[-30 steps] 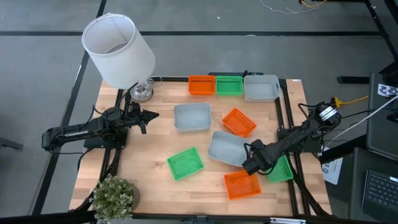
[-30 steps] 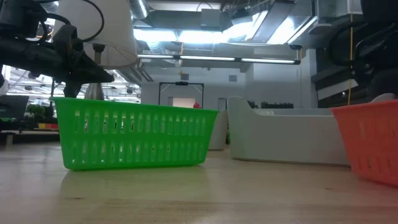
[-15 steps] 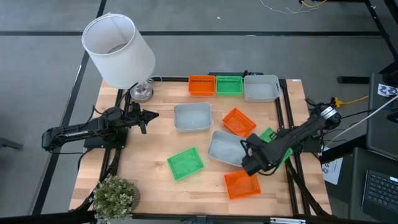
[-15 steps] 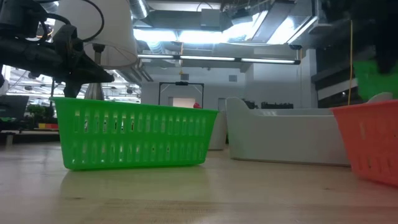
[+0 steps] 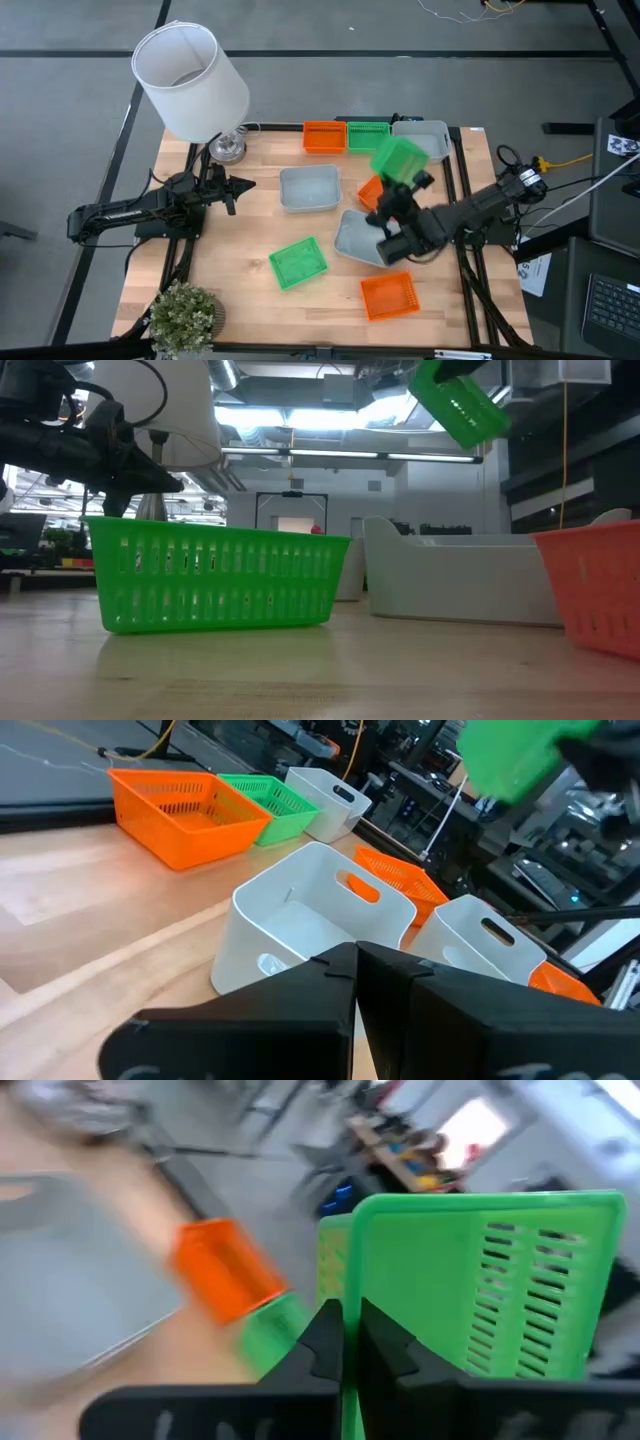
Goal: Stack baskets by color
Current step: Stack the right green bin on the top green bin
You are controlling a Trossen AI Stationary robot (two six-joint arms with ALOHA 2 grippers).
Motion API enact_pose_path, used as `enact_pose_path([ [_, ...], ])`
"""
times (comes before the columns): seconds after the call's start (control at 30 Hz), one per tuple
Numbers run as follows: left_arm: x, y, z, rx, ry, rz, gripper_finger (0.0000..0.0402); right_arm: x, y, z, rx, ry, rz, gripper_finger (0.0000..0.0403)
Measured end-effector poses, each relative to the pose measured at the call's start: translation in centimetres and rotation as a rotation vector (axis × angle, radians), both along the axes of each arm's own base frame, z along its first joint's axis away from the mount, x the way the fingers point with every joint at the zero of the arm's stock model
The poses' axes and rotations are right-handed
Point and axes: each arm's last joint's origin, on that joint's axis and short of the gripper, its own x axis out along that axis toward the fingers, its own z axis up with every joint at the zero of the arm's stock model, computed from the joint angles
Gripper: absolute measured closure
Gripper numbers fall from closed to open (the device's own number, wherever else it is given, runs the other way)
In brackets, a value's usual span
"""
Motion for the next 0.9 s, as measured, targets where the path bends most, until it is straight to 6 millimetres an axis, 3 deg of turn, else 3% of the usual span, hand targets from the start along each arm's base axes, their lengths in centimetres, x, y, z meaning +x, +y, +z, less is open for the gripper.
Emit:
enact_pose_path([
  [0.2, 0.0, 0.0, 0.0, 0.008, 0.001, 0.016, 0.0401, 2.0, -6.6, 0.8, 0.004, 0.076, -0.21, 0.0399],
  [0.37, 0.0, 0.1, 0.0, 0.026, 0.007, 0.017, 0.0401, 3.7, -13.8, 1.3, 0.185, 0.17, -0.301, 0.0399],
  [0.43, 0.0, 0.1, 0.0, 0.049, 0.017, 0.016, 0.0401, 4.5, -16.7, 1.3, 0.299, 0.213, -0.219, 0.0399],
  [0.53, 0.0, 0.1, 0.0, 0.057, 0.02, 0.016, 0.0401, 5.8, -20.6, 1.1, 0.426, 0.202, 0.057, 0.0399],
  [0.67, 0.0, 0.1, 0.0, 0.059, 0.02, 0.016, 0.0401, 6.5, -24.0, 0.0, 0.47, 0.242, 0.456, 0.0398],
  [0.73, 0.0, 0.1, 0.0, 0.061, 0.021, 0.016, 0.0401, 6.4, -25.2, -1.2, 0.474, 0.324, 0.484, 0.0398],
  [0.9, 0.0, 0.1, 0.0, 0.066, 0.024, 0.018, 0.0401, 6.1, -27.8, -4.9, 0.503, 0.553, 0.365, 0.0398],
])
